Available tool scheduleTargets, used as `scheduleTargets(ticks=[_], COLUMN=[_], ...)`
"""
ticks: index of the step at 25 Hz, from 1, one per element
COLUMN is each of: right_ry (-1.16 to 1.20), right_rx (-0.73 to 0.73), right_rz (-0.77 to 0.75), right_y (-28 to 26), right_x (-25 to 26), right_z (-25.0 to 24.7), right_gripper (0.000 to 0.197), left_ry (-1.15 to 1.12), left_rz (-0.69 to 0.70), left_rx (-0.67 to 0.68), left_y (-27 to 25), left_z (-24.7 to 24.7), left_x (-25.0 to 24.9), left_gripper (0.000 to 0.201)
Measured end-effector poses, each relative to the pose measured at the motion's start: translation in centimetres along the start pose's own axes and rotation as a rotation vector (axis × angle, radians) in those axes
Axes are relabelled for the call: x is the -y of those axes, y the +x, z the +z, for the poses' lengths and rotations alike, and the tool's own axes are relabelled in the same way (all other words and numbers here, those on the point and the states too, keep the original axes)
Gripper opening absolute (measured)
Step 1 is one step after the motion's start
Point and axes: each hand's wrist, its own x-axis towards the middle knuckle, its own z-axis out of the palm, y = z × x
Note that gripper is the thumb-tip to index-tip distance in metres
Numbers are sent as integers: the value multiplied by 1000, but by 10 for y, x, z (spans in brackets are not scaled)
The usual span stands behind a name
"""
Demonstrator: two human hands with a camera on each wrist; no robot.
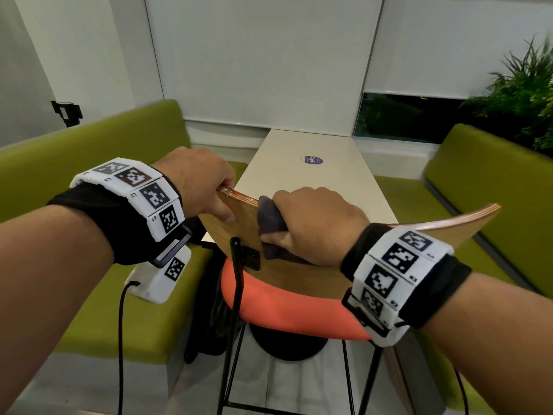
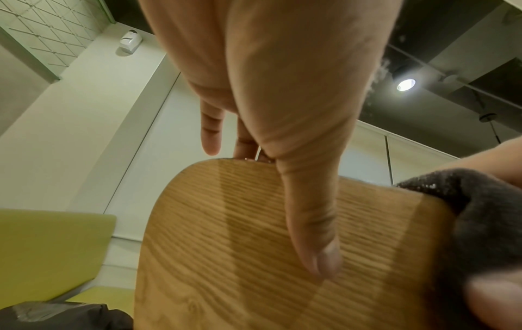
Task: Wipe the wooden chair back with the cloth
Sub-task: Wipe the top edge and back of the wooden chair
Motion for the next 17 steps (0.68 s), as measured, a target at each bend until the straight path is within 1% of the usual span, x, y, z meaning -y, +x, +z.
scheduleTargets(ticks=[2,3,5,6,9,10,12,15,17], right_ry=[-91,-113,-117,-97,25,73,144,205,215], right_rx=[-45,-79,-116,-126,-131,-125,-108,-101,-44], right_rz=[32,45,36,7,-120,-157,-208,-208,-131], right_y=[2,2,1,0,-4,-4,-4,0,2], right_x=[6,7,4,1,-6,-7,-11,-14,-11], right_z=[7,10,14,15,11,9,4,-1,-3], right_gripper=[34,34,43,41,17,13,12,10,6], left_ry=[-5,-4,0,4,22,23,22,28,19], left_rz=[-7,-7,-8,-7,-6,-7,-6,1,5], left_rx=[-4,-4,1,4,17,18,16,2,-16], left_y=[0,0,0,0,1,1,1,0,-1], left_z=[1,1,0,-1,-4,-4,-4,-3,-1], left_x=[1,1,1,0,-1,-1,0,2,4], left_gripper=[44,44,45,45,47,47,48,49,49])
